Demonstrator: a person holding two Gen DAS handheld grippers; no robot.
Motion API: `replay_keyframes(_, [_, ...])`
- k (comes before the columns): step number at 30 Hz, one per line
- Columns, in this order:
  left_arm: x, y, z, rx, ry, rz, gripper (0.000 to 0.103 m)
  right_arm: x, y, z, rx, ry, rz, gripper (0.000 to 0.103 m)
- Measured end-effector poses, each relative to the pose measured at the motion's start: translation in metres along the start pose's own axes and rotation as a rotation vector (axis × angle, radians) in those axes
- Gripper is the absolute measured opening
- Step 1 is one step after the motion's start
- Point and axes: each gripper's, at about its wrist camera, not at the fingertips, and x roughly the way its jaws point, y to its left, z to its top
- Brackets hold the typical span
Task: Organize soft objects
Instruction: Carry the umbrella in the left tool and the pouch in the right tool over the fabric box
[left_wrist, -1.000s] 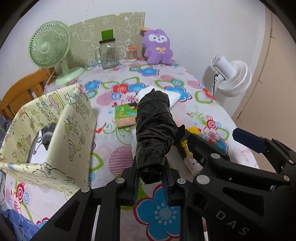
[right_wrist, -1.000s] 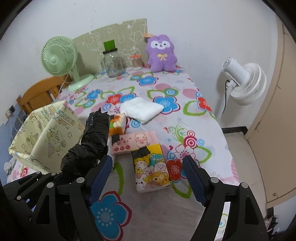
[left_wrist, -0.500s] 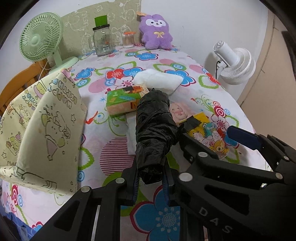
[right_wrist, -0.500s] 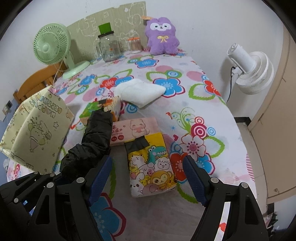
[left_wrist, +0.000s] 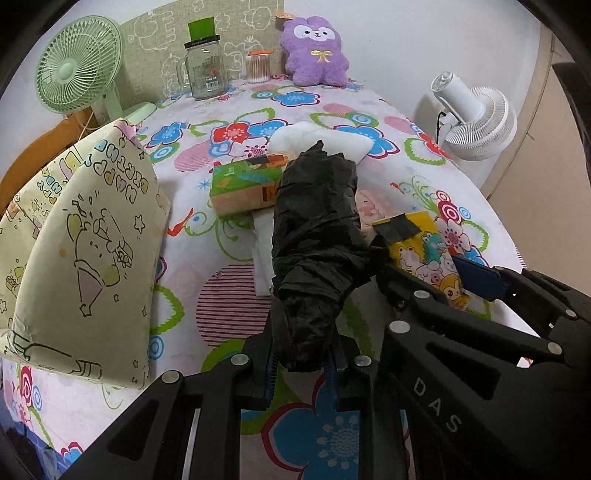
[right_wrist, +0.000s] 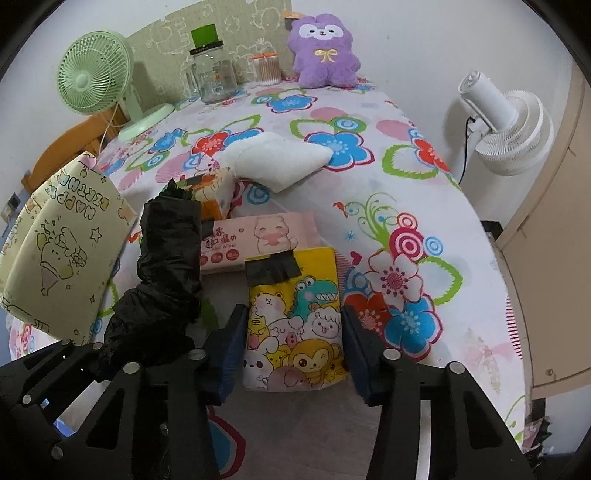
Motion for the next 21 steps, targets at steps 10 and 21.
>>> replay_keyframes(10, [-0.017, -0.001, 0.005, -0.002, -0.046, -0.006, 0.02, -0.022, 0.004, 0.005, -0.004, -0.049, 0.011, 0.05])
replay_keyframes(21, [-0.046, 0.001, 0.012, -0.002, -0.12, -0.011, 0.02, -0.056, 0.013, 0.014, -0.014, -0.125, 0.016, 0.05])
